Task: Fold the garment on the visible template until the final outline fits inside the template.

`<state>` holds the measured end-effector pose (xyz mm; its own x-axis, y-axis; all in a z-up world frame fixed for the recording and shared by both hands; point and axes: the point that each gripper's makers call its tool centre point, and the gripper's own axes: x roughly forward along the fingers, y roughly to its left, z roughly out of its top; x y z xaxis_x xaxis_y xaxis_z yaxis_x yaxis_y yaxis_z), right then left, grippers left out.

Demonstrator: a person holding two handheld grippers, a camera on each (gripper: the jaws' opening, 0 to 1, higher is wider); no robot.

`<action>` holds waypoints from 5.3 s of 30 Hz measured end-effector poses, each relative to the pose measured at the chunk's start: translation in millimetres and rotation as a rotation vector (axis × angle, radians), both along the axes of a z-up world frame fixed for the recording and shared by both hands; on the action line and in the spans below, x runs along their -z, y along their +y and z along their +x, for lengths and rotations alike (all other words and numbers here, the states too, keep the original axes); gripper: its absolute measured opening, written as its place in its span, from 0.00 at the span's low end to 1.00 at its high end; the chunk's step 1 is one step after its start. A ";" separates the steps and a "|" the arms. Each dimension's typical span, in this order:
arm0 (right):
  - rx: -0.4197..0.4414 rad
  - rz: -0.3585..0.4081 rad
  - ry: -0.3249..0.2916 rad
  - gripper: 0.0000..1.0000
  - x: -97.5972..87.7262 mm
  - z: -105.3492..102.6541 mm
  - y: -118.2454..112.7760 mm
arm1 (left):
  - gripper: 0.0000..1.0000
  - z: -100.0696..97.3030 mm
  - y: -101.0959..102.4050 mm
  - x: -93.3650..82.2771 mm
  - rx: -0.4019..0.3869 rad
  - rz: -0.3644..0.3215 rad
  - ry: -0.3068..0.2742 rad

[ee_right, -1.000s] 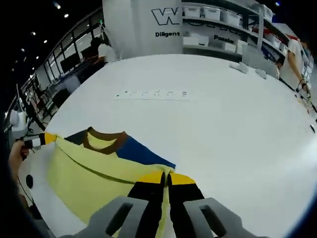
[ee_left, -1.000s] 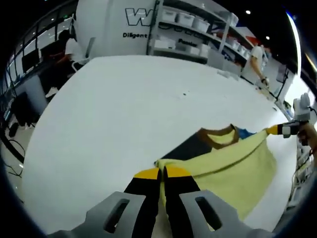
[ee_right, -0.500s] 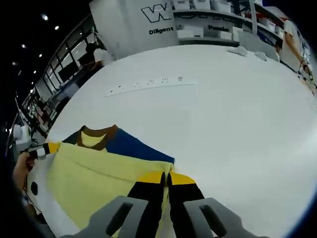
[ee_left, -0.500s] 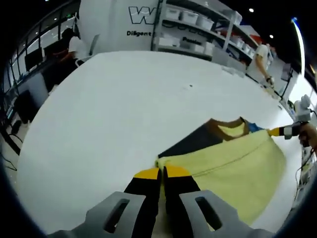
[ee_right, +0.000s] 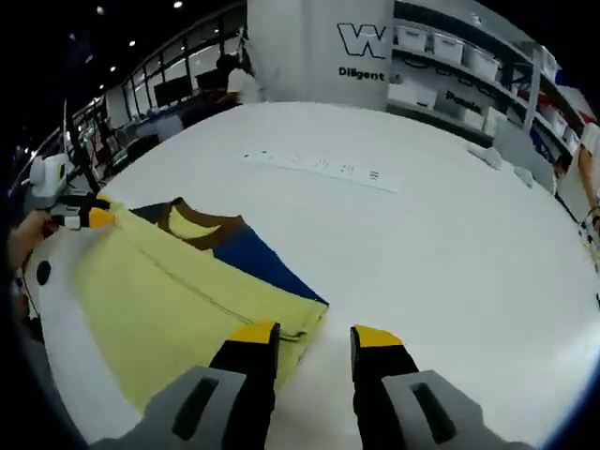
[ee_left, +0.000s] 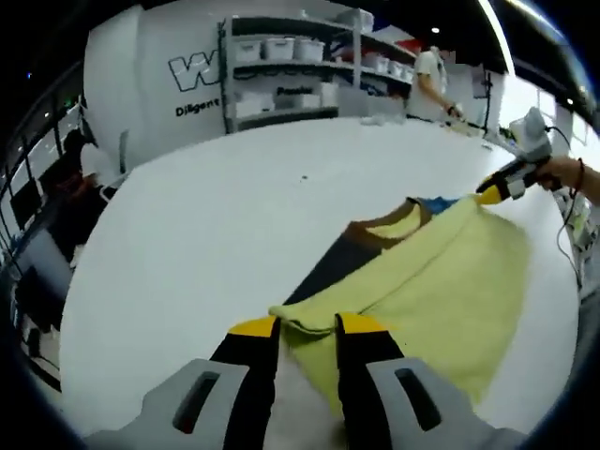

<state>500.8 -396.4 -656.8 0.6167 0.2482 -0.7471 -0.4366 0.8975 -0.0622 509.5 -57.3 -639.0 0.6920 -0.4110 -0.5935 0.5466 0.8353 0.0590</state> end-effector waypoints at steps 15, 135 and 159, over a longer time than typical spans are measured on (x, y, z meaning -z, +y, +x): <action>-0.354 -0.226 -0.198 0.34 0.4 3.1 -0.3 | 0.39 2.0 20.5 15.5 0.149 0.211 -0.054; 0.038 0.363 0.094 0.18 8.1 -126.9 24.3 | 0.26 -118.7 19.8 20.2 -0.119 -0.165 0.257; -0.010 0.172 0.098 0.00 16.4 -129.1 15.5 | 0.01 -125.5 21.8 31.8 -0.026 -0.001 0.257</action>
<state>371.6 -380.8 -673.2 0.5397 0.3833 -0.7496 -0.4418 0.8868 0.1353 384.0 -35.5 -670.8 0.5290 -0.3959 -0.7506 0.5221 0.8491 -0.0800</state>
